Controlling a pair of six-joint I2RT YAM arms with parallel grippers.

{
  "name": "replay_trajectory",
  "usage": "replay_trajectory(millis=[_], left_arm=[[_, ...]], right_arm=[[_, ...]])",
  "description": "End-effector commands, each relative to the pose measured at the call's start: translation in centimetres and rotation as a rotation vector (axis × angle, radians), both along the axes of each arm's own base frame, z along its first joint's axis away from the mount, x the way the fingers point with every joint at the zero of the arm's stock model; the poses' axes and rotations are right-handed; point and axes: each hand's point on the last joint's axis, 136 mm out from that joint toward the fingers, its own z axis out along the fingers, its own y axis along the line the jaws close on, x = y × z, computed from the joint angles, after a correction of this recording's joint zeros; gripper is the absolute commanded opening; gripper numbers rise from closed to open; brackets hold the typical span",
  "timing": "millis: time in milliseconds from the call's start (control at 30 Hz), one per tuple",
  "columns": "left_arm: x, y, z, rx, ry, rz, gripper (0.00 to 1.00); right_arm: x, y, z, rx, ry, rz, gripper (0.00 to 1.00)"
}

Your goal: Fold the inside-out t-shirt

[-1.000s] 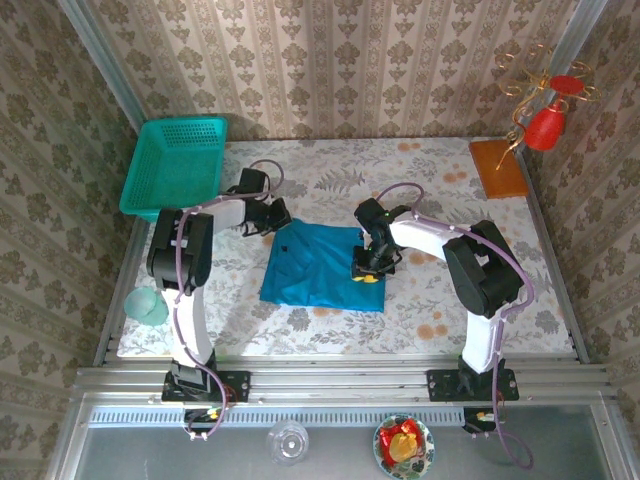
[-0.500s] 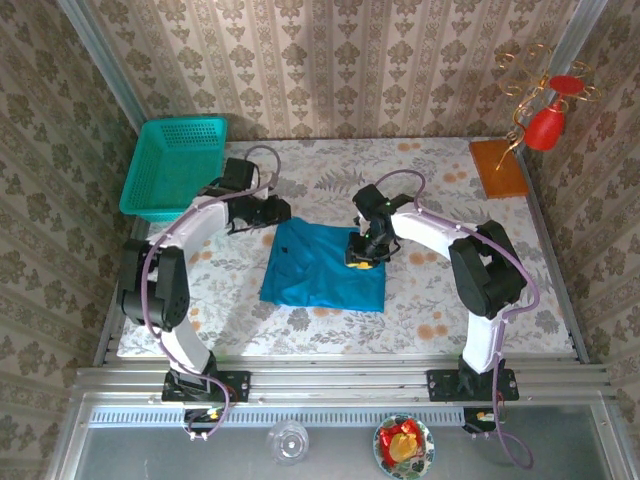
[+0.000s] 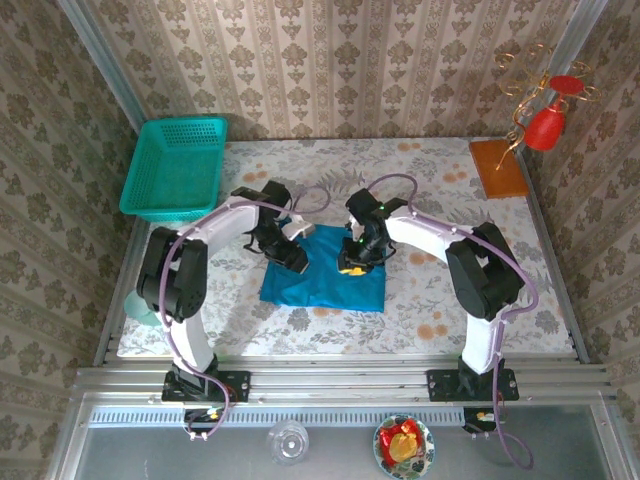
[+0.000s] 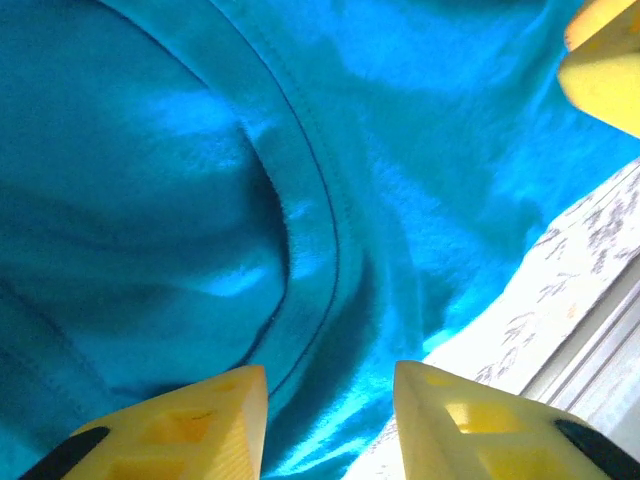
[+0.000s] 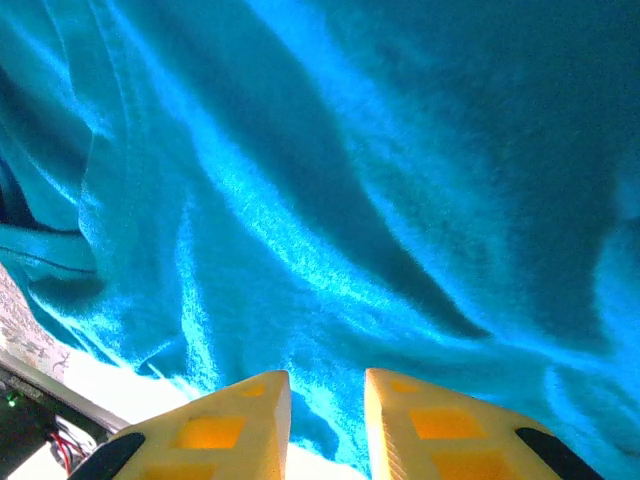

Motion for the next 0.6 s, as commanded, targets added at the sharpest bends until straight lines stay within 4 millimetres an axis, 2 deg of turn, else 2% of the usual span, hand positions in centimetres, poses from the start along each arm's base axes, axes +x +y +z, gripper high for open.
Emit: replay_trajectory(millis=[0,333,567], left_arm=[[-0.2,1.2,0.0,0.074,-0.027,-0.117,0.42],[-0.4,1.8,-2.3,0.146,0.039,-0.2,0.44],[-1.2,1.7,-2.7,0.127,0.091,-0.208,0.34]], right_arm=[[-1.8,0.7,0.0,0.017,0.041,0.039,0.27],[-2.3,0.4,-1.2,-0.005,0.062,0.029,0.27],[-2.2,0.3,-1.8,-0.015,0.073,0.024,0.26]])
